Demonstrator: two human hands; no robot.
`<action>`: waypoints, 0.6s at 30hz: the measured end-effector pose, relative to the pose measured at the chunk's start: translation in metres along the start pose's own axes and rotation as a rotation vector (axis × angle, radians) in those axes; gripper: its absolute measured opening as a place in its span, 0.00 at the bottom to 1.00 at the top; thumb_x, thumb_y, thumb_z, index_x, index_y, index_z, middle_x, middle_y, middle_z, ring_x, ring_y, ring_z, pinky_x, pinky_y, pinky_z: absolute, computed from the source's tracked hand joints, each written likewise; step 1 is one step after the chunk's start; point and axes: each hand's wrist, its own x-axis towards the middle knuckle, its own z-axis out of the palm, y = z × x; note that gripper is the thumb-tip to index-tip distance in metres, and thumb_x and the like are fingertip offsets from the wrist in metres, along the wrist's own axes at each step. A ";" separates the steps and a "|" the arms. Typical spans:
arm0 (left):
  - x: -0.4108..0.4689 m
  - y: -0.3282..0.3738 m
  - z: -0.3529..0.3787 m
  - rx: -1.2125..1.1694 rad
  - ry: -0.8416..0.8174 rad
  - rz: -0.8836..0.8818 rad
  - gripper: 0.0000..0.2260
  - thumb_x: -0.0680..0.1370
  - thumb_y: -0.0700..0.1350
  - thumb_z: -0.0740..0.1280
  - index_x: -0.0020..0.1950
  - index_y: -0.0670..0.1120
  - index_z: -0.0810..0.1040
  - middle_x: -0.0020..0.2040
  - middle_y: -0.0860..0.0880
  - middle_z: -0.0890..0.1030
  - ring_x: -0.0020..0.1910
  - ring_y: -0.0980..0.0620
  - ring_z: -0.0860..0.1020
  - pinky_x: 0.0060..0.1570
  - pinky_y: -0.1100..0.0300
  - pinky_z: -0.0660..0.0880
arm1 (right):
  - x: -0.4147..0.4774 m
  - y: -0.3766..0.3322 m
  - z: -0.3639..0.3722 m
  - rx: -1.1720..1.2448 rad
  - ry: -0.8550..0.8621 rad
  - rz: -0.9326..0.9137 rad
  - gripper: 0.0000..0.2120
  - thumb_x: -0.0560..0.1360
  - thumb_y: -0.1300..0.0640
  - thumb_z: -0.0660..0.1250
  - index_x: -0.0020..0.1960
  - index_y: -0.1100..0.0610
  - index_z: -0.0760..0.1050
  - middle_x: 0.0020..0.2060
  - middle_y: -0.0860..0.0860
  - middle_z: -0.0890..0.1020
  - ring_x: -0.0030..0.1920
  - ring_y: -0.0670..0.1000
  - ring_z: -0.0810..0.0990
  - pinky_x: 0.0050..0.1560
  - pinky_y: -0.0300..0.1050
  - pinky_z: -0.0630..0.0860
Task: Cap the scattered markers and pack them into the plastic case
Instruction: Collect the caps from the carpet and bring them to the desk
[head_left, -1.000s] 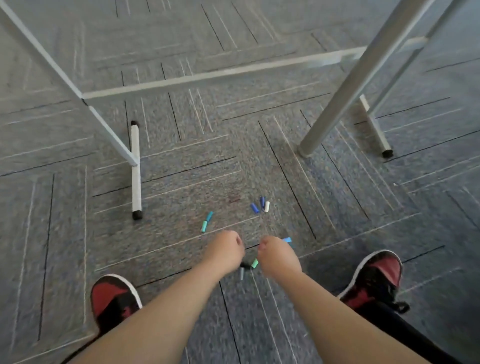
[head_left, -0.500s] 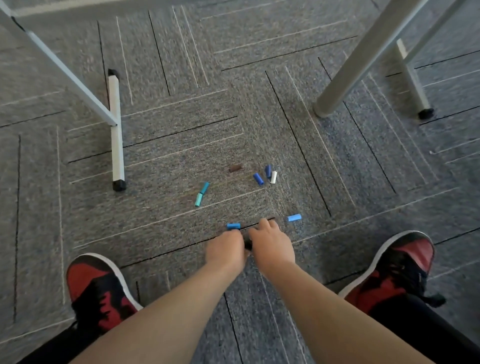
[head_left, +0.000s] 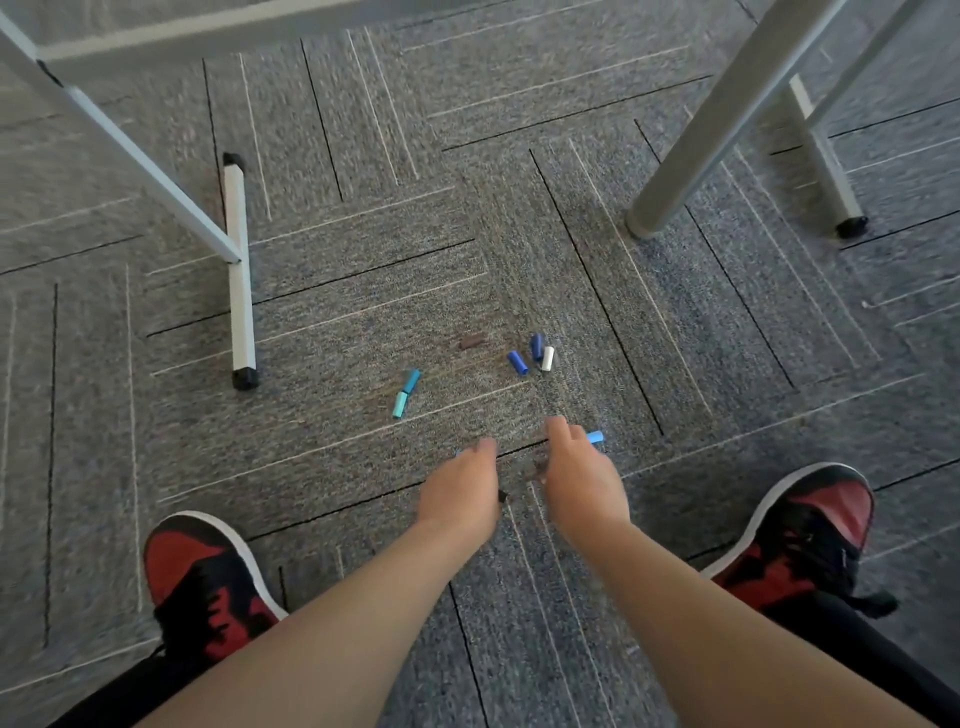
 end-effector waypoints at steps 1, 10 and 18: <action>0.001 0.002 0.000 0.014 -0.008 0.036 0.16 0.76 0.32 0.64 0.61 0.45 0.70 0.48 0.50 0.75 0.39 0.53 0.72 0.33 0.60 0.65 | 0.000 0.005 -0.003 -0.012 -0.010 -0.005 0.14 0.76 0.69 0.62 0.58 0.56 0.66 0.56 0.52 0.76 0.49 0.55 0.79 0.44 0.48 0.76; 0.009 0.000 0.010 0.190 -0.097 0.168 0.15 0.76 0.34 0.67 0.59 0.46 0.72 0.54 0.46 0.72 0.52 0.45 0.74 0.41 0.54 0.69 | 0.001 0.020 0.008 -0.175 -0.184 -0.094 0.16 0.78 0.63 0.63 0.64 0.52 0.67 0.61 0.54 0.70 0.56 0.56 0.74 0.53 0.50 0.77; 0.013 0.002 0.014 0.229 -0.106 0.151 0.16 0.74 0.31 0.67 0.59 0.44 0.73 0.56 0.45 0.72 0.48 0.44 0.77 0.42 0.52 0.74 | 0.000 0.016 0.013 -0.271 -0.169 -0.110 0.13 0.79 0.64 0.62 0.62 0.55 0.69 0.60 0.54 0.70 0.45 0.56 0.80 0.37 0.47 0.73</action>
